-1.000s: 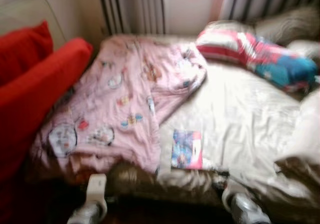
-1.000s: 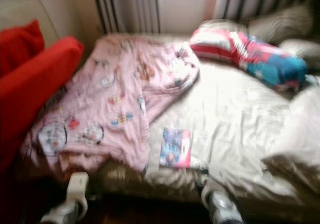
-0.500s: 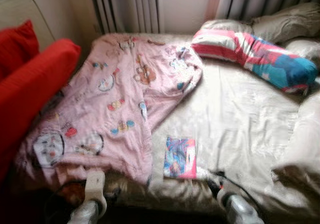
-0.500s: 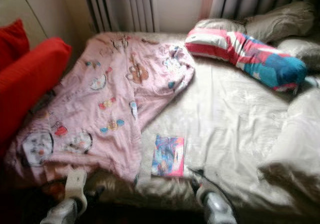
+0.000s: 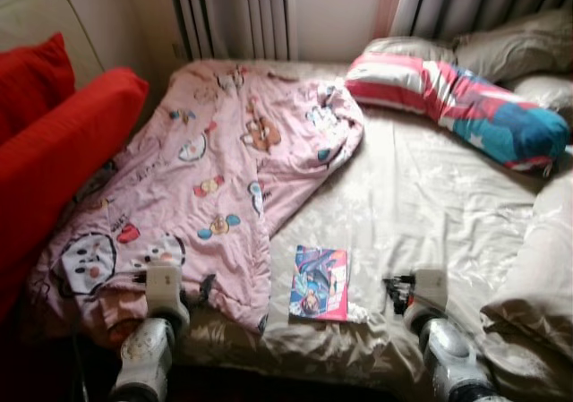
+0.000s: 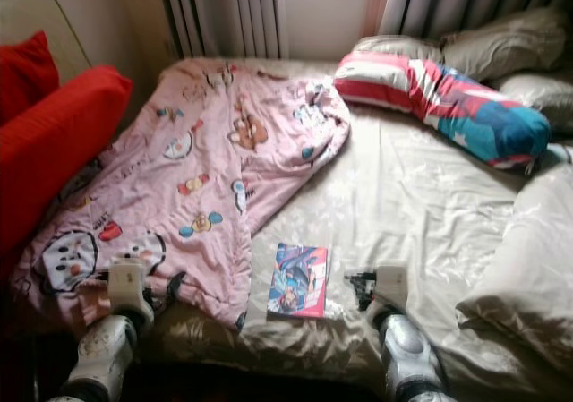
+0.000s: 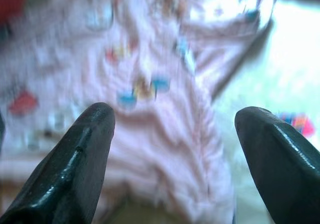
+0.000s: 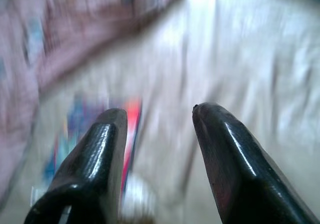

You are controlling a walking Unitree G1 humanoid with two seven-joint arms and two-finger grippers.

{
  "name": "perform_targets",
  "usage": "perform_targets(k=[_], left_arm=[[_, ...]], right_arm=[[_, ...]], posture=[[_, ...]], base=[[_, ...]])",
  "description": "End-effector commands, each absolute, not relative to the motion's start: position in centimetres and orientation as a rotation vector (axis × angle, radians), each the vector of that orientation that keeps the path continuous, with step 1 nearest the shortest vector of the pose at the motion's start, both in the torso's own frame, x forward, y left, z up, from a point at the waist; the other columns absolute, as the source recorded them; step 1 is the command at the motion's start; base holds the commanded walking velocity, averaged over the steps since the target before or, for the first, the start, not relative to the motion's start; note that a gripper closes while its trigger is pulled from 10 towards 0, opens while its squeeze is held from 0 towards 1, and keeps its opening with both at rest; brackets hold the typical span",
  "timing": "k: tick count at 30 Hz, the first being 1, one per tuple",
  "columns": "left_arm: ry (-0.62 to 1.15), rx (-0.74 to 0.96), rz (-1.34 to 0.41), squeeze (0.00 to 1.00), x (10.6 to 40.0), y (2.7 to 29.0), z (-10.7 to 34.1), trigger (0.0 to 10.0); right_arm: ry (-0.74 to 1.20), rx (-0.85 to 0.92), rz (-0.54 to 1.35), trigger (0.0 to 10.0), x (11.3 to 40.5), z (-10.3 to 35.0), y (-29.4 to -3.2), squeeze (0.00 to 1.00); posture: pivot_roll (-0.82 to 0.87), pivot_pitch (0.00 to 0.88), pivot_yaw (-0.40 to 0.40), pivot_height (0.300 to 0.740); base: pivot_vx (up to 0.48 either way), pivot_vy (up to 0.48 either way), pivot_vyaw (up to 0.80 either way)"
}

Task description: Clean up the room

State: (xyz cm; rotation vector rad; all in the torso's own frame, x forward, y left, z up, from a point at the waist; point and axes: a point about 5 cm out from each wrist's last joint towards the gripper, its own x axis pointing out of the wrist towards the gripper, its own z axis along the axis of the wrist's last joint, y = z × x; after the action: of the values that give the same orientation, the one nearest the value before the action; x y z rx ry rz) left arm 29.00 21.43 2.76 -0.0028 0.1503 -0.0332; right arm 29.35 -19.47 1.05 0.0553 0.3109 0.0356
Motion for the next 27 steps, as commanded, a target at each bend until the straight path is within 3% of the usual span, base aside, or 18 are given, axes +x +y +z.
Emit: perform_targets(k=[1,14,19,27], left_arm=[[0.174,-0.014,-0.051,0.0,28.0,21.0,1.8,10.0],[0.018,-0.022,-0.052,0.0,27.1,21.4,3.4,10.0],[0.034,-0.005,-0.051,0.0,25.0,21.8,2.5,10.0],[0.009,0.003,-0.028,0.0,24.7,22.7,3.3,10.0]], right_arm=[[0.316,0.064,0.049,10.0,28.7,0.5,-19.2,0.0],[0.127,0.017,0.117,10.0,28.8,2.4,-18.4,0.0],[0.152,-0.016,0.041,10.0,26.5,1.0,-20.4,0.0],[0.17,0.0,-0.05,10.0,24.0,-0.1,-21.9,0.0]], posture=[[0.01,0.019,0.02,0.74],[0.02,0.0,-0.001,0.74],[0.02,0.0,-0.012,0.74],[0.0,0.0,0.01,0.74]], base=[[0.0,0.0,0.0],[0.0,0.0,0.0],[0.0,0.0,0.0],[0.0,0.0,0.0]])
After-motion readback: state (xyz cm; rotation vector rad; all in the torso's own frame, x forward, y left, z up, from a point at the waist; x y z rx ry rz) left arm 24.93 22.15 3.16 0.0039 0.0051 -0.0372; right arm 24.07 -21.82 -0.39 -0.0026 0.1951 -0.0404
